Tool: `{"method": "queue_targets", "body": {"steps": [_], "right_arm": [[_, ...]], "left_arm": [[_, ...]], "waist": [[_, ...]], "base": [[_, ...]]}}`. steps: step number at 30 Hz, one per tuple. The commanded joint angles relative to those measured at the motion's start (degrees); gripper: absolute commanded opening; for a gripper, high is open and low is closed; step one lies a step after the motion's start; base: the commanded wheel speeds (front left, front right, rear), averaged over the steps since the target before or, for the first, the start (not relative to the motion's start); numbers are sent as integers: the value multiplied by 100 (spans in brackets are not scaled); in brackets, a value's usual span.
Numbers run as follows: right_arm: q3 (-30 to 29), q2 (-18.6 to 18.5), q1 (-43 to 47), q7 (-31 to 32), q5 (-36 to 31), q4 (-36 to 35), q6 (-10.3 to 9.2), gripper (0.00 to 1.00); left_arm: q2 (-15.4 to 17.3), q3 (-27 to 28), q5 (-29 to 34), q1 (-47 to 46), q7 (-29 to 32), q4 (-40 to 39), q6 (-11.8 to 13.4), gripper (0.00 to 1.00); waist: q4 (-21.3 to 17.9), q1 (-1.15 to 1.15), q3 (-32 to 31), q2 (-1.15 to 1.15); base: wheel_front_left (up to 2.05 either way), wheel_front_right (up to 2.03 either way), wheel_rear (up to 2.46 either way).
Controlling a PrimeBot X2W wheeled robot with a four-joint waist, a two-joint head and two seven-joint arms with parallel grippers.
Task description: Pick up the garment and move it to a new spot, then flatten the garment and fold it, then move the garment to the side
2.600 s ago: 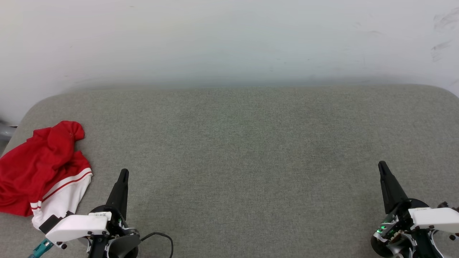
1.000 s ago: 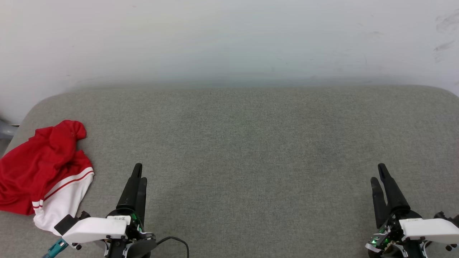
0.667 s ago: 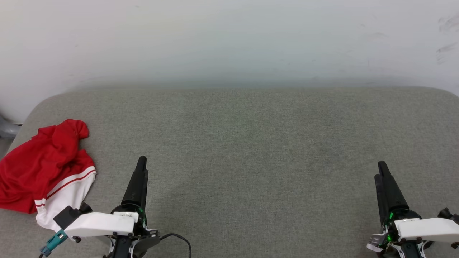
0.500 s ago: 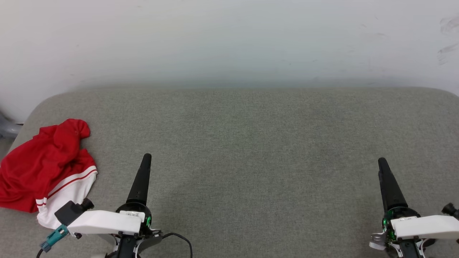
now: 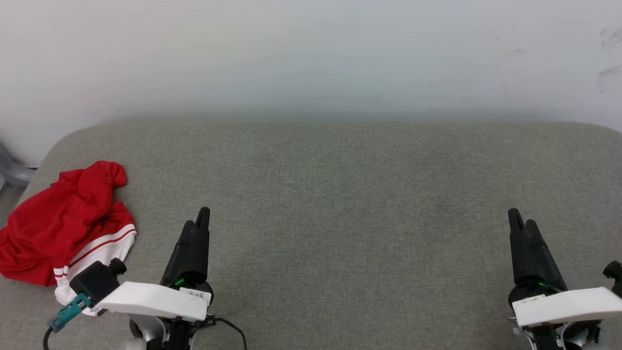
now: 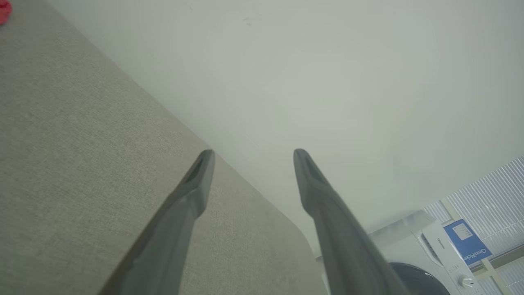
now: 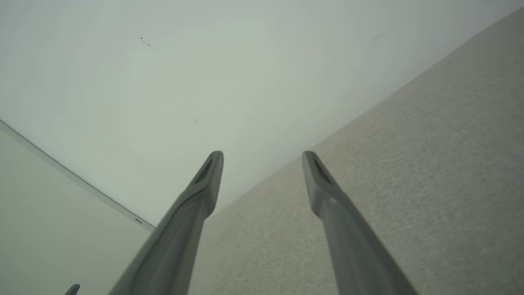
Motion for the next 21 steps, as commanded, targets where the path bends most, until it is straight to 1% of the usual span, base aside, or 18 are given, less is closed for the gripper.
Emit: {"method": "queue_targets", "body": {"steps": [1,5,13,21], "right_arm": [[-3,-12,-8,-53,-226,-122,0,100],[-25,-13,24,-22,-820,-229,0,100],[-17,-13,115,122,-1913,-466,0,100],[-5,-13,209,290,-2588,-685,0,100]], "left_arm": [[52,-30,199,-36,-53,-97,-1,100],[135,-68,820,-45,-123,-101,-1,100],[198,-128,1921,-42,-255,-106,-1,100],[203,-156,2672,-45,-378,-111,-1,100]], "waist": [[4,0,-3,0],[22,0,-19,0],[46,0,-47,0],[75,0,-56,0]], "base": [[0,0,0],[0,0,0],[0,0,0],[0,0,0]]}}
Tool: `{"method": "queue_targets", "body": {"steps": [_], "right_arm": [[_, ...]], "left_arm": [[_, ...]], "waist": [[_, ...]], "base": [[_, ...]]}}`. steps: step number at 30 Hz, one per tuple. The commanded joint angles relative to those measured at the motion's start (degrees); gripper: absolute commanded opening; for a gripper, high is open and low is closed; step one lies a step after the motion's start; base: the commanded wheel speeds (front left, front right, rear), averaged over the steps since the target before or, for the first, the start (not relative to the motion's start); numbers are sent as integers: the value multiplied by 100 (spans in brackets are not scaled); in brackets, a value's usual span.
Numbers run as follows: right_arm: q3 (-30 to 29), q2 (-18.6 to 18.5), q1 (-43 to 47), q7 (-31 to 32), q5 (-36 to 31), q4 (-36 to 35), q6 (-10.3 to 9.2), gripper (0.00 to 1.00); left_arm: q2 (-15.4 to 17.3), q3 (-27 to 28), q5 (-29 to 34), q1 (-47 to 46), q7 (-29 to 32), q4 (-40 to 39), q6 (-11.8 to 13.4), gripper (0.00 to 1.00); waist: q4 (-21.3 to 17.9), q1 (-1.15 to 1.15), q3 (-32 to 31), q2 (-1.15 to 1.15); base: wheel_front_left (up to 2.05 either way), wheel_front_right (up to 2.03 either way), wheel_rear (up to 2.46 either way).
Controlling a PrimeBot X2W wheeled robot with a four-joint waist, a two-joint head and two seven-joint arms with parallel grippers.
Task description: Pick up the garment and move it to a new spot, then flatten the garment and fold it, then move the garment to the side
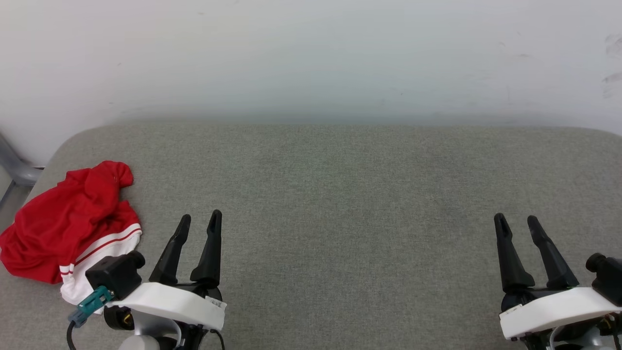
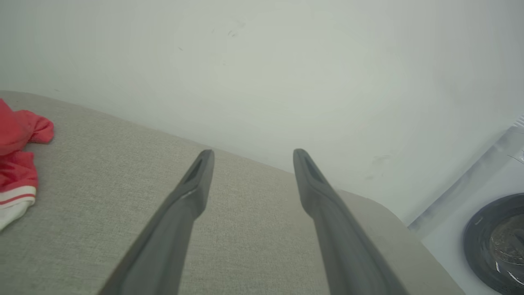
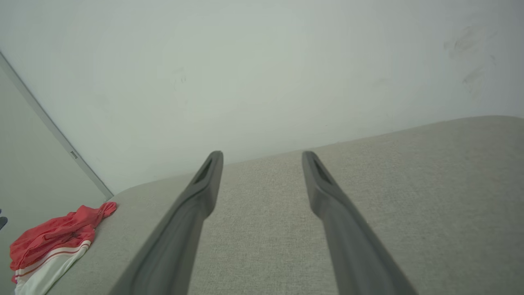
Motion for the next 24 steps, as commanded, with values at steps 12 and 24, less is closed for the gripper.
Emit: {"method": "queue_targets", "body": {"steps": [12,24], "right_arm": [[-28,-13,109,215,-909,-314,0,100],[-63,-13,208,322,-1522,-483,0,100]], "left_arm": [[49,36,952,-53,-209,-9,-1,100],[33,62,1671,-63,-365,142,0,100]], "waist": [[32,0,19,0],[50,0,62,0]], "base": [[0,0,0],[0,0,0]]}}
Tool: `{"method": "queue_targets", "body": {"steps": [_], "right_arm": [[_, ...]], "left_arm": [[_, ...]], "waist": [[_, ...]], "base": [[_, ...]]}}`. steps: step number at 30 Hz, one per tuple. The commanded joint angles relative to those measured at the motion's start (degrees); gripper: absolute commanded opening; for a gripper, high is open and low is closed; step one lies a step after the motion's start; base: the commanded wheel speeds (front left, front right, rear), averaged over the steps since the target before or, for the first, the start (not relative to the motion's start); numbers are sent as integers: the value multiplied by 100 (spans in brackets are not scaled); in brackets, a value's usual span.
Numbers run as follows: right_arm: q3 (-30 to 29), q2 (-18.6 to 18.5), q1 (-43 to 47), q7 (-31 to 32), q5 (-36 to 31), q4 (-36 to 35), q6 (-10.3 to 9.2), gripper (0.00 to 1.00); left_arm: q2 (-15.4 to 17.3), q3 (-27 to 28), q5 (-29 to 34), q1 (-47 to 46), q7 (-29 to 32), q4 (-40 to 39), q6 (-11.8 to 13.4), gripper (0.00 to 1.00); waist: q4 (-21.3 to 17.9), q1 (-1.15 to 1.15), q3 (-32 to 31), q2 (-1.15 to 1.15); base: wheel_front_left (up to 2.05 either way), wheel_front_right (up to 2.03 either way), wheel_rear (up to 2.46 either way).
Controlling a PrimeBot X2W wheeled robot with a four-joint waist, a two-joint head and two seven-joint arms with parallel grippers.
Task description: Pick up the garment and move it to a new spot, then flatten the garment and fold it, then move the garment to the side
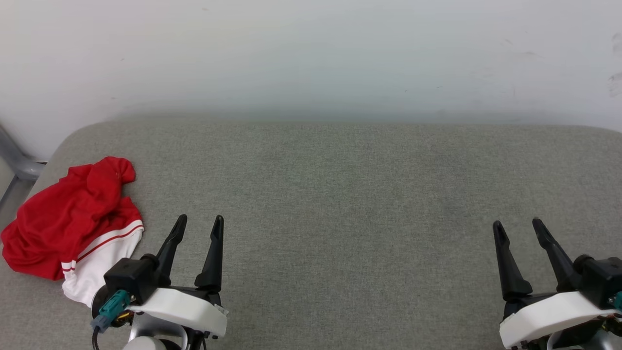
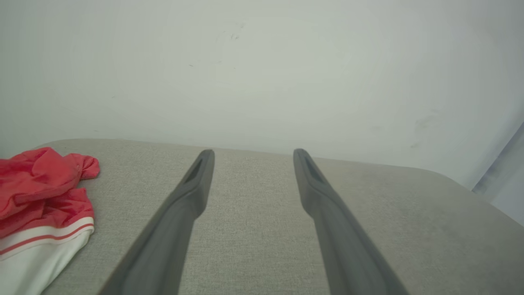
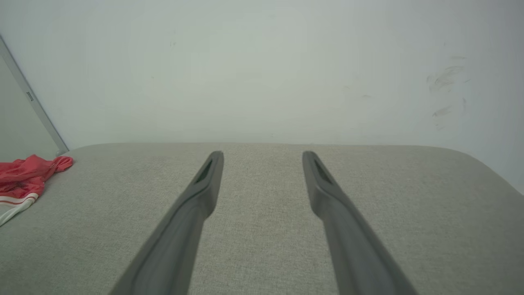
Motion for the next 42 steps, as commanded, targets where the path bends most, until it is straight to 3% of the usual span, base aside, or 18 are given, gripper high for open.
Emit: {"method": "queue_targets", "body": {"steps": [1,30,42], "right_arm": [[6,-12,28,-6,-138,-86,-2,100],[-126,-12,77,-246,-877,-158,-2,100],[-137,-10,-17,-293,-862,-83,-2,100]], "left_arm": [[8,14,143,-61,-57,-15,1,100],[-56,8,923,-148,-362,135,0,100],[-93,164,751,-220,-379,229,0,100]], "waist": [[-3,0,8,0],[53,0,97,0],[437,0,161,0]], "base": [[0,0,0],[0,0,0],[0,0,0]]}}
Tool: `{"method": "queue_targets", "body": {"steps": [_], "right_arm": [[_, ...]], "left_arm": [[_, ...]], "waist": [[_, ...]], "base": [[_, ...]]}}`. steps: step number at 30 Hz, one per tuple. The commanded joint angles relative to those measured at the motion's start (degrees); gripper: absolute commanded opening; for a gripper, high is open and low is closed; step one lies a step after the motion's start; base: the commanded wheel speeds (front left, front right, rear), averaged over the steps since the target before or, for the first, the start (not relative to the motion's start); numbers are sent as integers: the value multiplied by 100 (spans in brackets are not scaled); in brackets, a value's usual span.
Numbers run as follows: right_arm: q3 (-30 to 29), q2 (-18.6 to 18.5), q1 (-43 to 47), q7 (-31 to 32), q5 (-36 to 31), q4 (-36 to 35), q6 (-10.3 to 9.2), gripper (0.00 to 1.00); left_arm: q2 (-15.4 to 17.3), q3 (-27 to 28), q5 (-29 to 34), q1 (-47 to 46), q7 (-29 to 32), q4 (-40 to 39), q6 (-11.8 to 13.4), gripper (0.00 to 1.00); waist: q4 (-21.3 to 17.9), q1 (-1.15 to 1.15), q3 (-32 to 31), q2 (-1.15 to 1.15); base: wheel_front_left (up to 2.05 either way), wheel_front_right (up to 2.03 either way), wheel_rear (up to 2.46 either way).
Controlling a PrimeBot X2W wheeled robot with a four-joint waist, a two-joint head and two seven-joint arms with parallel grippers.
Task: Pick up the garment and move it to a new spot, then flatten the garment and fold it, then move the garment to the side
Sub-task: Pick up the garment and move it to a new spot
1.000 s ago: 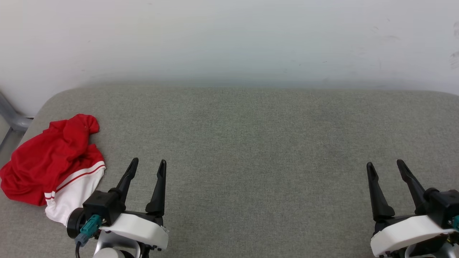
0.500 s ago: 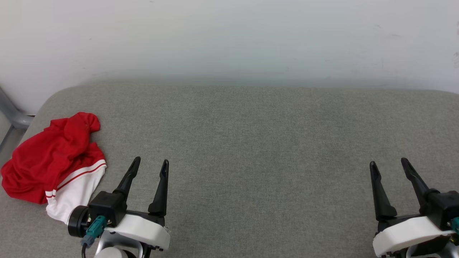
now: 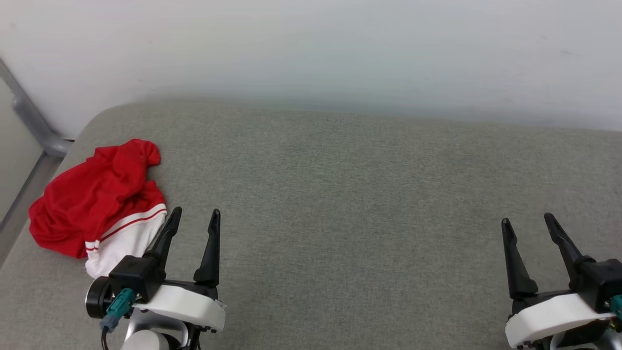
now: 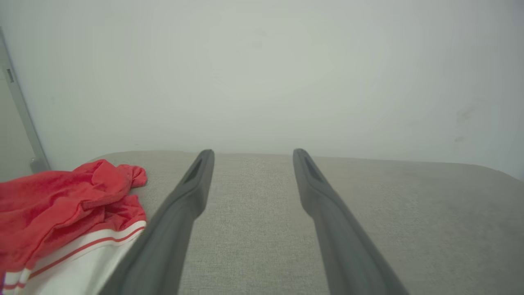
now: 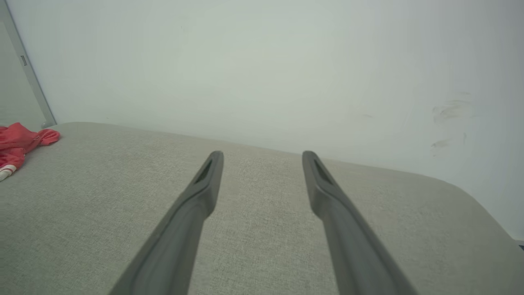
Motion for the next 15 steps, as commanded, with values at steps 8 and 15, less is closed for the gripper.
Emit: {"method": "queue_targets", "body": {"steps": [8,15], "right_arm": [[99,-5,-93,-67,65,60,-2,100],[225,-5,-135,-87,95,82,-2,100]], "left_arm": [[-16,212,94,-96,-15,93,2,100],[-46,387,137,-24,-14,135,15,100]], "waist": [[688,0,-2,0],[1320,0,-18,0]], "base": [[0,0,0],[0,0,0]]}}
